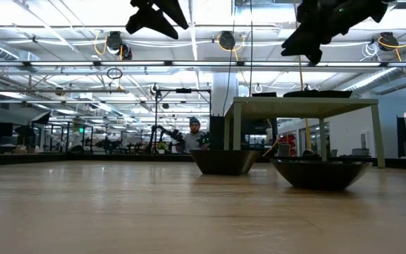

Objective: Pick & Place Mini shaped plates
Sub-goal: Stack the leaf-shaped plate on top of the leaf-shaped plate on the shelf

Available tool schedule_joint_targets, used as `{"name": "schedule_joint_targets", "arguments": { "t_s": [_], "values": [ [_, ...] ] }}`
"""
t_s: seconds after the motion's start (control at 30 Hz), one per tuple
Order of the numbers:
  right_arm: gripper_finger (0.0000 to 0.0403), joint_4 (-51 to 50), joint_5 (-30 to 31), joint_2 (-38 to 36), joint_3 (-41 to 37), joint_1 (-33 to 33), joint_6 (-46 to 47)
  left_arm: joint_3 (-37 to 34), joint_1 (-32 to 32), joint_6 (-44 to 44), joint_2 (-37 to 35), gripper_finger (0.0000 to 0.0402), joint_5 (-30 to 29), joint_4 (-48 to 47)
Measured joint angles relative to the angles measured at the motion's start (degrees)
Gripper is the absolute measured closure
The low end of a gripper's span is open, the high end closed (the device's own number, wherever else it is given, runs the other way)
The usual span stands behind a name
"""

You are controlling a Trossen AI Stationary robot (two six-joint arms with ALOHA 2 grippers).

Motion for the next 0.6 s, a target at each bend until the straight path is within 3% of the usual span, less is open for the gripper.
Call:
{"name": "schedule_joint_targets", "arguments": {
  "t_s": [0.13,0.3,0.47,0.6],
  "values": [
    [0.03,-4.2,4.8,-0.1,0.0,10.8,0.6,0.0,0.0,1.3,0.0,0.0243,3.0,-2.2],
    [0.03,-8.9,14.6,2.7,0.0,25.2,11.9,0.0,0.0,1.3,0.0,0.0243,5.8,-6.9],
    [0.0296,-6.8,14.0,7.2,-3.4,37.9,20.6,0.0,-0.1,0.0,0.0,0.0243,9.5,-10.5],
    [0.0273,0.9,12.9,10.7,-8.2,46.1,29.7,0.0,-0.9,0.5,0.0,0.0243,10.6,-12.2]
  ]
}}
